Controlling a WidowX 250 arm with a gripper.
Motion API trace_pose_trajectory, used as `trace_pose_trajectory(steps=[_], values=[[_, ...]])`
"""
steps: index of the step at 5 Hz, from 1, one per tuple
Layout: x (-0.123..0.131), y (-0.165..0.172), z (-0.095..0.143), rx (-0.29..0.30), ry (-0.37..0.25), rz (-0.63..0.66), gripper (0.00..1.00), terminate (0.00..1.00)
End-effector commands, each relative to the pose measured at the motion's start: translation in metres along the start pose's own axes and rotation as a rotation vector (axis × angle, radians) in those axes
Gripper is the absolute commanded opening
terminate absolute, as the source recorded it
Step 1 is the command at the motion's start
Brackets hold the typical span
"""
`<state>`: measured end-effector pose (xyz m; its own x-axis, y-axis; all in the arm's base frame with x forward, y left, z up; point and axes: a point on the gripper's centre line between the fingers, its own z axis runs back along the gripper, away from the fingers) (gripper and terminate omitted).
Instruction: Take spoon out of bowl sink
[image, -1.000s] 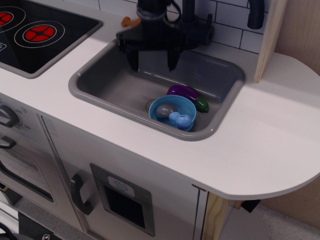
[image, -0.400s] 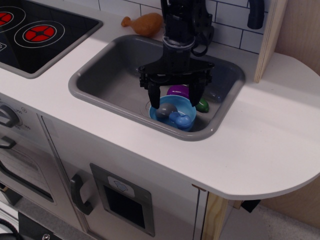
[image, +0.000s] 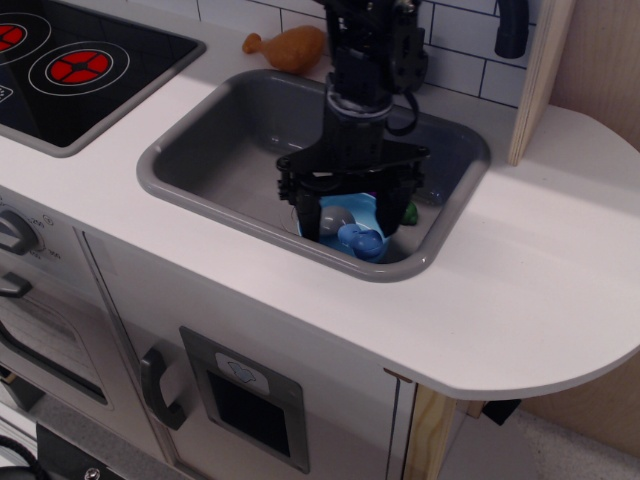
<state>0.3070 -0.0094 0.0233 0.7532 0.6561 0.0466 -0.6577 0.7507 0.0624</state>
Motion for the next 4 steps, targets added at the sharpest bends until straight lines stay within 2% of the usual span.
trace_pose_trajectory(steps=[1, 4], values=[[0.001, -0.01, 0.006, -0.036, -0.042, 0.048, 1.0, 0.0], [-0.007, -0.022, -0.004, -0.023, -0.039, 0.059, 1.0, 0.0]])
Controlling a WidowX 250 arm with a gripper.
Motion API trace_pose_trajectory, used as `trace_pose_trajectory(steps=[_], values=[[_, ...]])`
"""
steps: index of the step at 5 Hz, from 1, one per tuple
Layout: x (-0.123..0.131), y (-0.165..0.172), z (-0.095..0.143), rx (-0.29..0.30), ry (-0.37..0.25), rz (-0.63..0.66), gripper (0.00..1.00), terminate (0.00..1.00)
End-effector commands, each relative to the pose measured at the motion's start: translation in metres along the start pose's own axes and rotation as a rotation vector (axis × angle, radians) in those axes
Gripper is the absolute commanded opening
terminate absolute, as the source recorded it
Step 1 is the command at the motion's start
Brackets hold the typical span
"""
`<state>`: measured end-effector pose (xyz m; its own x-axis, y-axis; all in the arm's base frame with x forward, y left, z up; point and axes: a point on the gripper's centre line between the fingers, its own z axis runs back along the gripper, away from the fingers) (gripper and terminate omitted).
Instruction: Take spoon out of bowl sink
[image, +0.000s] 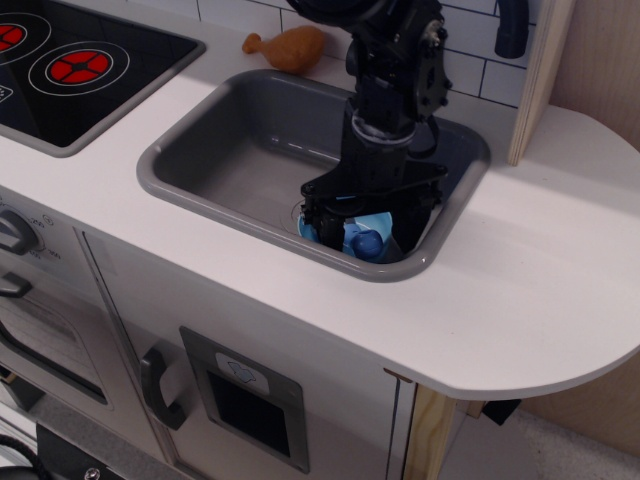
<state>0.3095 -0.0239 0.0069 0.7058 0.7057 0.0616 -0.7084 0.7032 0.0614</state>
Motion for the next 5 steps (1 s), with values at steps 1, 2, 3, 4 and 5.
trace_pose_trajectory(steps=[1, 2, 3, 4, 5], values=[[0.003, -0.01, 0.012, -0.034, -0.035, 0.0, 0.0, 0.0], [0.008, -0.01, 0.017, -0.042, -0.035, 0.02, 0.0, 0.0], [0.015, -0.01, 0.025, -0.043, -0.053, 0.043, 0.0, 0.0], [0.021, -0.005, 0.041, -0.064, -0.062, 0.055, 0.0, 0.0], [0.029, 0.003, 0.057, -0.096, -0.086, 0.081, 0.0, 0.0]])
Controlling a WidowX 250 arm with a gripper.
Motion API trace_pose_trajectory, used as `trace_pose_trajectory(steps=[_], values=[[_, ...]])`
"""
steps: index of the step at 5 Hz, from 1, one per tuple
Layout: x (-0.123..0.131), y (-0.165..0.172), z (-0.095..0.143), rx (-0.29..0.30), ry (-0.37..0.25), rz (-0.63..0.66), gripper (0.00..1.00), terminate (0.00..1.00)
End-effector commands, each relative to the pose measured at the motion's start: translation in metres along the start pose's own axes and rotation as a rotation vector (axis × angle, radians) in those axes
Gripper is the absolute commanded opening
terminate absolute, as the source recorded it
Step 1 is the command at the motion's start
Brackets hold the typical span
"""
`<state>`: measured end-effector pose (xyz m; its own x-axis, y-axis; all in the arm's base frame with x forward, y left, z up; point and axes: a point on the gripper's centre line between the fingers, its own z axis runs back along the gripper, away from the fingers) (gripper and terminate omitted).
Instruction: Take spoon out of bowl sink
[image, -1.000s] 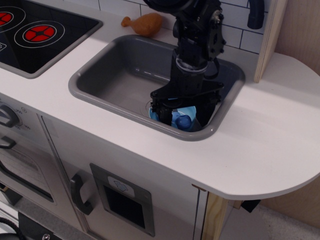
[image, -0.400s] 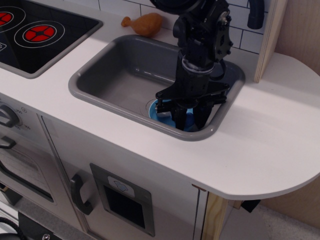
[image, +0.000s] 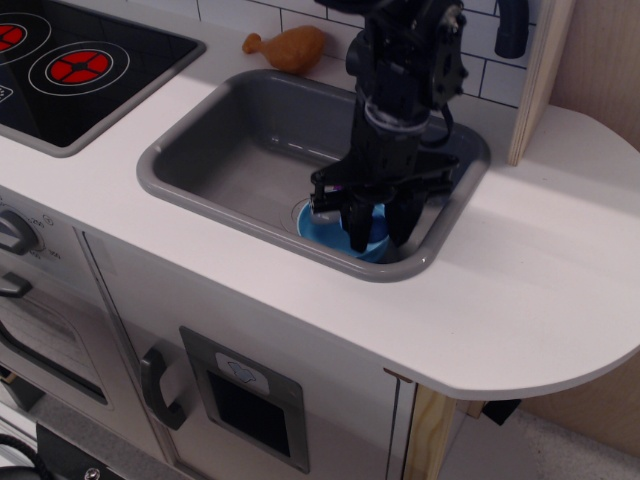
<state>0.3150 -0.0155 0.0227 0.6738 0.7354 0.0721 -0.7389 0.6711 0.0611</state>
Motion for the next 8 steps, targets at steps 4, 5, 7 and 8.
trace_pose_trajectory(steps=[4, 5, 7, 8], values=[[0.095, 0.049, 0.027, -0.175, -0.071, -0.063, 0.0, 0.0], [0.11, 0.045, 0.011, -0.19, -0.084, -0.18, 0.0, 0.0], [0.122, 0.045, -0.02, -0.146, -0.11, -0.266, 0.0, 0.0], [0.125, 0.047, -0.031, -0.114, -0.117, -0.258, 1.0, 0.0]])
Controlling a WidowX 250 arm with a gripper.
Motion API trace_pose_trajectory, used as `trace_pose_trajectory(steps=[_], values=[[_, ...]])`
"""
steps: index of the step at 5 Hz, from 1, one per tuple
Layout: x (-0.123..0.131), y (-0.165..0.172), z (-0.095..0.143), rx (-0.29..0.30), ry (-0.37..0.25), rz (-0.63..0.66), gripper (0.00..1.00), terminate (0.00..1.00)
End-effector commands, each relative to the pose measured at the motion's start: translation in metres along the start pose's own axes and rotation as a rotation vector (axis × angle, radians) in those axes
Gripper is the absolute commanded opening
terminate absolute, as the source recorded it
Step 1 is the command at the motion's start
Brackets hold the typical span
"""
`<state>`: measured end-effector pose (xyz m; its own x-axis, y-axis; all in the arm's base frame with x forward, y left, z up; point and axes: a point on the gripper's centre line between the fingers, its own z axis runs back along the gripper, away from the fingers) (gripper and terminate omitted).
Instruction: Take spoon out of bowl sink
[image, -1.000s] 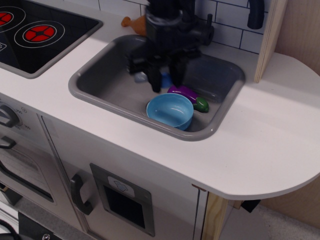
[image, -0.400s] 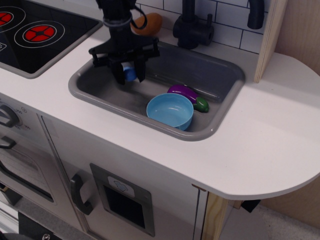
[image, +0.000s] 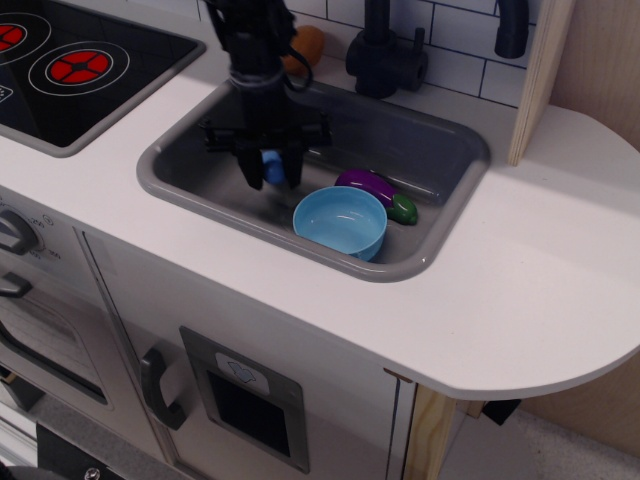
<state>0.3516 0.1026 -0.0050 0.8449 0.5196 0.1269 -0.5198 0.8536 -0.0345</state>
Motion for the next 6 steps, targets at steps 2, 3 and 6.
trace_pose_trajectory(steps=[2, 3, 6], values=[[0.022, 0.011, 0.008, 0.061, -0.044, 0.046, 1.0, 0.0], [0.025, 0.014, 0.024, 0.05, -0.051, 0.075, 1.0, 0.0], [0.031, 0.006, 0.086, -0.053, -0.11, 0.167, 1.0, 0.0]])
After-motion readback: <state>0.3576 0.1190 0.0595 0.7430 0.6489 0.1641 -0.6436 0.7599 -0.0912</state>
